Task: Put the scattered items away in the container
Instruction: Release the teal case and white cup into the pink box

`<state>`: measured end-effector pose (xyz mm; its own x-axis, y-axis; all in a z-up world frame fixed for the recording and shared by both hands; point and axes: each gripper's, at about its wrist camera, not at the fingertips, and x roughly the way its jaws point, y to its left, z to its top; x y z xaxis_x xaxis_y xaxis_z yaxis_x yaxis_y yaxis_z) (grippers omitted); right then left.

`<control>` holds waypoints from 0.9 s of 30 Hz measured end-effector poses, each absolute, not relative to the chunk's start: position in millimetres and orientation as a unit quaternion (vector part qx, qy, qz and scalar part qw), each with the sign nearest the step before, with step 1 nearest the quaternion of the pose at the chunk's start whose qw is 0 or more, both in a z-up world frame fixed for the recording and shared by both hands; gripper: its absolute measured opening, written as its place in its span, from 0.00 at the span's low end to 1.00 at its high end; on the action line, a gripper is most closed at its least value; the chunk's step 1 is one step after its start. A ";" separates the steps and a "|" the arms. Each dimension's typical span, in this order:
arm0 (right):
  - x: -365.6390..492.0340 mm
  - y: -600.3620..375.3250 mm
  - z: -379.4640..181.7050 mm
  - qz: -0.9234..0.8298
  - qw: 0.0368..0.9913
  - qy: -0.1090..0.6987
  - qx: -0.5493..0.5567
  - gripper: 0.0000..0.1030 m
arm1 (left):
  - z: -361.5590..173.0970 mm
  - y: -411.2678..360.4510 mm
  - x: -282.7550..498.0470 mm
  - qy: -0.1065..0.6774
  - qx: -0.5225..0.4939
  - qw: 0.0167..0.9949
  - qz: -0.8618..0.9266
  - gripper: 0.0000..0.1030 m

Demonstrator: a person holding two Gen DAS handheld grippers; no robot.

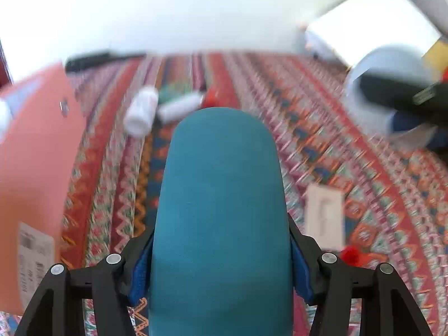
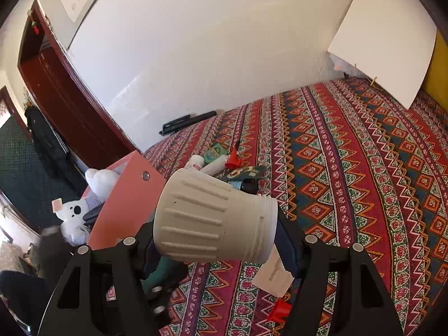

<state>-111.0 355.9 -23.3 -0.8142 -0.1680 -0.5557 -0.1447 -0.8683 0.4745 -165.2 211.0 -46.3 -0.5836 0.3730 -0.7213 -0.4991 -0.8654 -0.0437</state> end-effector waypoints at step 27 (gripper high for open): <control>-266.7 50.2 113.9 -0.957 0.148 -0.073 0.237 0.83 | 71.1 -97.4 -209.2 -0.156 -0.217 0.079 0.960 0.94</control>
